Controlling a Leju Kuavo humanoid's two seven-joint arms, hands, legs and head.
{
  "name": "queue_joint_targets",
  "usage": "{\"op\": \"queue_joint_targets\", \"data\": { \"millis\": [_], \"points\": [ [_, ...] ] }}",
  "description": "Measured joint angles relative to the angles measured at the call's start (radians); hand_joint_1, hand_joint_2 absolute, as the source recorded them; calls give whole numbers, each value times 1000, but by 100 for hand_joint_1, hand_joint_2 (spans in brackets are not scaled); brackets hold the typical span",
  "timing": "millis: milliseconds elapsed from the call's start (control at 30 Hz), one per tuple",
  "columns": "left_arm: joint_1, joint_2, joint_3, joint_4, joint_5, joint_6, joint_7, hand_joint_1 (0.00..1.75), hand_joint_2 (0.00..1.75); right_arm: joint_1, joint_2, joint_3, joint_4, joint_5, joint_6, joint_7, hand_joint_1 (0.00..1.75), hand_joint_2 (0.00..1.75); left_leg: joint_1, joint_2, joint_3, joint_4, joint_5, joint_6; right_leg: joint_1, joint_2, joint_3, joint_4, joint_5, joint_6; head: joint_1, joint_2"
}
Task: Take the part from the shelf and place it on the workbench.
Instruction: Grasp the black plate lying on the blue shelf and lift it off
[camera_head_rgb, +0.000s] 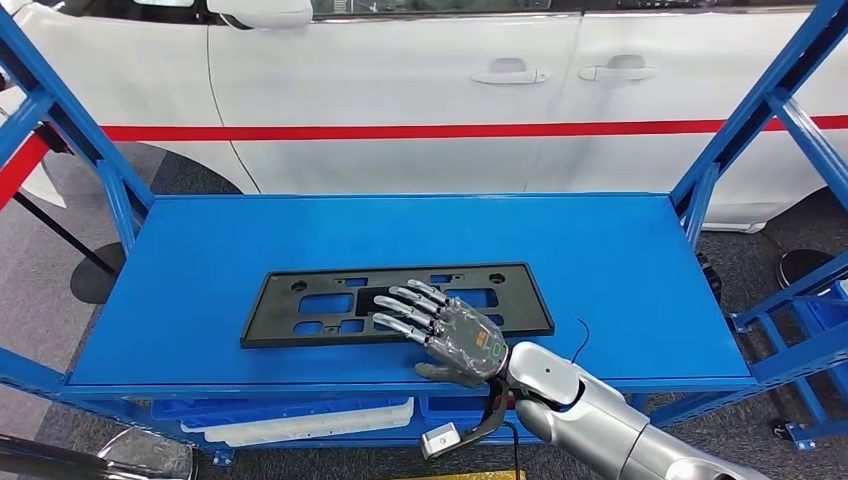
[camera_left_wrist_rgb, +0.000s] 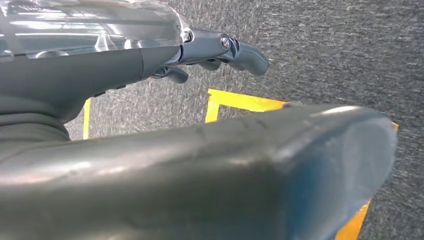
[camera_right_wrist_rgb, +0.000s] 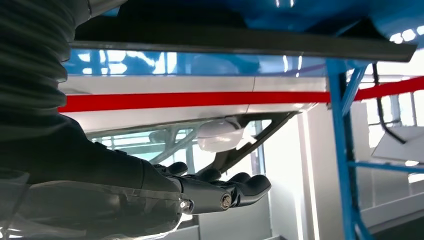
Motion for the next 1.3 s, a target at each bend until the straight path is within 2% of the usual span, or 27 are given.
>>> {"op": "queue_joint_targets", "data": {
  "millis": [33, 67, 100, 133, 167, 200, 300, 333, 400, 467, 500, 533, 567, 633, 667, 733, 833, 900, 967, 1000, 1033, 1067, 1133, 1167, 1200, 1233, 1300],
  "points": [
    [0, -1, 0, 0, 0, 0, 0, 0, 0, 0, 0, 8, 4, 7, 3, 5, 0, 175, 0, -4, 2, 1, -2, -1, -3, 0, -5, 0, 17, 2, 0, 0],
    [1, -2, 1, 0, 1, 0, -1, 0, 0, -2, 0, 15, 8, 14, 6, 11, 0, 175, 1, -7, 5, 3, -5, -4, -6, -1, 8, -37, 52, 3, 0, 0],
    [2, -3, 1, 0, 1, 0, -2, 0, 0, -5, 0, 22, 12, 21, 8, 18, 0, 175, 1, -9, 8, 5, -9, -8, -9, -3, 35, -103, 94, 3, 0, 0],
    [2, -4, 2, 0, 0, 0, -2, 0, 0, -11, 0, 29, 17, 29, 9, 27, 0, 175, -1, -11, 9, 10, -14, -12, -9, -6, 64, -166, 123, 2, 0, 0],
    [2, -5, 2, 0, -1, 0, -4, 0, 0, -17, 1, 37, 22, 36, 9, 35, 0, 175, -3, -12, 8, 15, -18, -18, -8, -8, 86, -217, 139, 0, 0, 0],
    [2, -5, 3, 0, -3, -1, -5, 0, 0, -24, 1, 44, 29, 44, 8, 44, 0, 175, -5, -13, 5, 18, -20, -24, -6, -10, 98, -246, 142, -4, 0, 0],
    [3, -5, 4, 0, -15, -3, -10, 0, 0, -43, 1, 63, 60, 72, -12, 69, 0, 175, -4, -13, 1, 19, -24, -42, -3, -12, 103, -258, 134, -18, 0, 0],
    [2, -5, 4, 0, -19, -4, -10, 0, 0, -52, -1, 69, 75, 84, -25, 77, 0, 175, -3, -9, -2, 31, -34, -48, -4, -16, 105, -260, 134, -25, 0, 0],
    [-1, -5, 4, 0, -26, -6, -12, 0, 0, -71, -10, 82, 107, 113, -50, 95, 0, 175, -2, 3, -38, 115, -85, -59, -6, -27, 110, -265, 134, -36, 0, 0],
    [-4, -5, 3, 0, -32, -8, -13, 0, 0, -83, -22, 97, 136, 144, -70, 111, 0, 175, -2, 11, -108, 250, -147, -66, -2, -37, 112, -265, 131, -42, 0, 0],
    [-4, -5, 3, 0, -34, -8, -13, 0, 0, -87, -26, 104, 149, 156, -77, 116, 0, 175, -2, 12, -134, 297, -160, -67, 0, -41, 113, -265, 130, -44, 0, 0],
    [-3, -5, 3, 0, -35, -9, -14, 0, 0, -92, -29, 110, 159, 165, -82, 121, 0, 175, -2, 12, -143, 308, -152, -66, 2, -44, 115, -265, 129, -45, 0, 0],
    [-2, -5, 3, 0, -35, -10, -15, 0, 0, -98, -29, 117, 167, 172, -84, 124, 0, 175, -3, 12, -131, 278, -126, -64, 3, -45, 117, -265, 127, -45, 0, 0],
    [-3, -4, 4, 0, -35, -11, -16, 0, 0, -113, -30, 130, 184, 185, -81, 133, 0, 175, -5, 8, -70, 140, -52, -54, 5, -46, 123, -264, 124, -41, 0, 0],
    [-3, -3, 4, 0, -35, -11, -16, 0, 0, -119, -30, 138, 192, 190, -79, 137, 0, 175, -8, 5, -43, 78, -26, -47, 7, -44, 126, -264, 121, -38, 0, 0],
    [-4, -3, 4, 0, -36, -11, -16, 0, 0, -130, -29, 152, 210, 204, -79, 148, 0, 175, -14, -1, -21, 21, -8, -35, 10, -43, 131, -265, 118, -27, 0, 0],
    [-5, -3, 5, 0, -40, -10, -18, 0, 0, -145, -27, 176, 242, 253, -94, 187, 0, 175, -10, -4, -9, 6, 1, -15, 9, -39, 137, -267, 111, -12, 0, 0],
    [-8, -4, 5, 0, -46, -10, -24, 0, 0, -153, -21, 201, 269, 303, -99, 241, 0, 175, -3, -9, 3, -8, 11, -4, 4, -23, 113, -202, 68, -9, 0, 0],
    [-11, -4, 5, 0, -52, -11, -28, 0, 0, -160, -9, 234, 289, 342, -97, 300, 0, 175, -4, -11, 5, -11, 12, 1, 0, -6, 57, -72, 7, -6, 0, 0],
    [-12, -4, 5, 0, -54, -11, -28, 0, 0, -164, 1, 250, 296, 353, -94, 324, 0, 175, -4, -12, 6, -10, 12, 1, -2, -3, 33, -20, -7, -3, 0, 0],
    [-11, -4, 6, 0, -56, -11, -28, 0, 0, -168, 14, 265, 303, 361, -90, 346, 0, 175, -4, -12, 7, -10, 11, 0, -4, -2, 23, 0, -3, -1, 0, 0],
    [-11, -4, 6, 0, -57, -11, -28, 0, 0, -173, 29, 278, 309, 367, -82, 368, 0, 175, -3, -12, 9, -10, 10, -1, -6, -2, 30, -18, 18, 0, 0, 0],
    [-10, -5, 6, 0, -59, -11, -29, 0, 0, -185, 63, 302, 319, 374, -58, 412, 0, 175, -3, -12, 14, -5, 6, -8, -10, -9, 89, -142, 88, -1, 0, 0],
    [-9, -5, 6, 0, -60, -12, -30, 0, 0, -193, 82, 313, 324, 371, -39, 434, 0, 175, -5, -10, 13, -1, 2, -14, -8, -15, 118, -207, 109, -4, 0, 0],
    [-9, -5, 7, 0, -60, -12, -31, 0, 0, -202, 102, 323, 328, 365, -19, 452, 8, 175, -7, -8, 11, 2, 0, -21, -5, -20, 138, -250, 121, -7, 0, 0],
    [-9, -5, 7, 0, -60, -12, -32, 0, 0, -210, 121, 331, 333, 356, -1, 466, 39, 175, -9, -6, 9, 4, -2, -28, -1, -22, 146, -270, 120, -12, 0, 0],
    [-8, -5, 9, 0, -61, -12, -34, 0, 0, -221, 152, 344, 342, 337, 32, 485, 108, 175, -8, -2, 8, 2, -2, -41, 3, -19, 146, -274, 120, -23, 0, 0]
  ]
}}
